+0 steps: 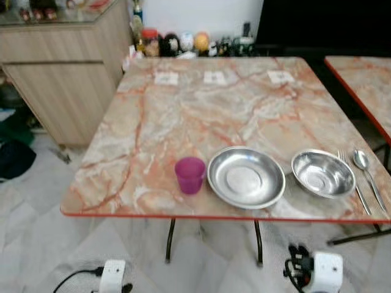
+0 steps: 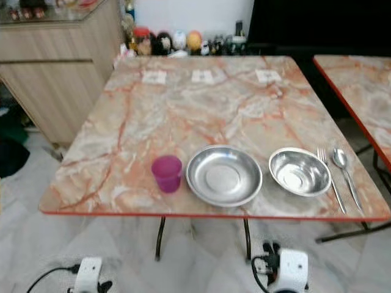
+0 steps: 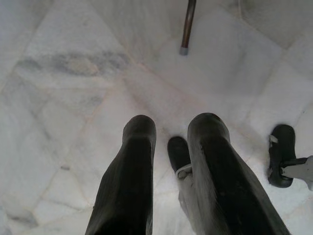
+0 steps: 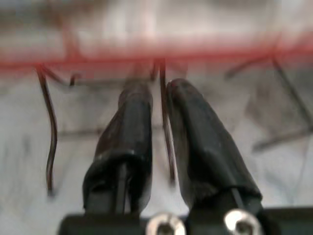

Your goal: Setting the table

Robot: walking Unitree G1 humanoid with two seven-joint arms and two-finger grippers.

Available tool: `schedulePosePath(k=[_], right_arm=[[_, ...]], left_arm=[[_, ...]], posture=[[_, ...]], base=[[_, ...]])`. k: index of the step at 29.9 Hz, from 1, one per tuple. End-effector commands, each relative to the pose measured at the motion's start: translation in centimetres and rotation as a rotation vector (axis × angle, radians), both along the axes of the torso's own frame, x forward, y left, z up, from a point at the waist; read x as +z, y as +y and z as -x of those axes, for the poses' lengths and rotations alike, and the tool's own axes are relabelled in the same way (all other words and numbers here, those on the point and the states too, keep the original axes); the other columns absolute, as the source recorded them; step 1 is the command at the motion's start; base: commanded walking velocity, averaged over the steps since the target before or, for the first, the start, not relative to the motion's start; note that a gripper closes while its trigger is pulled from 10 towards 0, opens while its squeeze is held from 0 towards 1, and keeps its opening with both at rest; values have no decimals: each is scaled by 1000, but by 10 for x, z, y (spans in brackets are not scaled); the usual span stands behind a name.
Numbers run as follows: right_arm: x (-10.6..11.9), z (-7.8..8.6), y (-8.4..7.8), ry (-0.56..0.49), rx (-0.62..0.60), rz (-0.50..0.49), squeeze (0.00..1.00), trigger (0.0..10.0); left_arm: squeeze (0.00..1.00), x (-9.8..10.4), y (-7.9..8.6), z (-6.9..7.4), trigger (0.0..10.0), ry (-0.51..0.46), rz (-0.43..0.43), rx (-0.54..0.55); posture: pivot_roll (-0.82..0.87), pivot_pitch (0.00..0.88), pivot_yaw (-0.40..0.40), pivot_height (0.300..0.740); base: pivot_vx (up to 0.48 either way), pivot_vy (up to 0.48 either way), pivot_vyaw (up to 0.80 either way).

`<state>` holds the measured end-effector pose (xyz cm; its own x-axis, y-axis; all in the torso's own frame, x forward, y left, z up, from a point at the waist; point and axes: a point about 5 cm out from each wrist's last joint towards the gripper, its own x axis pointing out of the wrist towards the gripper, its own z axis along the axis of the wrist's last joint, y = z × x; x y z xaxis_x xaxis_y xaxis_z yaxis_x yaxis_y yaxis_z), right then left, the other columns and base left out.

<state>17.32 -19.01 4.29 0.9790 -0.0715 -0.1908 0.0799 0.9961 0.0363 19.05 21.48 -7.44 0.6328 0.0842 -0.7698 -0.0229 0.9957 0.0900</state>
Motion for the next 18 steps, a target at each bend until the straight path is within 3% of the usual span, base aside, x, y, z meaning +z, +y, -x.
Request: schedulePosePath(k=[1,6,7,10,11,12,14,16,18], right_arm=[[13,-3,2,-42,-8,-20,0,10000],[30,-9,3,-108,-55,-49,8,10000],[31,-14,-1,-111,-100,-98,1000,10000],[31,-18,-3,-107,-130,-136,1000,10000],[30,-22,-4,-97,-141,-178,1000,10000],[29,-33,-2,-83,-128,-289,1000,10000],[29,-35,0,-79,-122,-317,1000,10000],[28,-48,-1,-77,-116,-393,1000,10000],[28,-50,-1,-77,-111,-401,1000,10000]], left_arm=[[0,-1,-2,1,10000,8,-14,-24],[0,0,-4,-2,10000,3,-15,-30],[0,1,-9,-7,10000,-1,-13,-34],[0,3,-14,-11,10000,-4,-12,-38],[0,3,-17,-13,10000,-5,-11,-40],[0,5,-23,-19,10000,-9,-9,-47],[0,5,-24,-20,10000,-10,-9,-49],[0,9,-32,-28,10000,-21,-6,-56],[0,9,-33,-29,10000,-23,-5,-55]], posture=[[-121,41,-14,740],[-116,38,-15,740],[-119,36,-12,740],[-120,36,-9,740],[-116,36,-8,740],[-115,35,-6,740],[-116,36,-7,740],[-102,35,-11,740],[-102,35,-11,740]], base=[[0,0,0],[0,0,0],[0,0,0],[0,0,0],[0,0,0],[0,0,0],[0,0,0],[0,0,0],[0,0,0]])
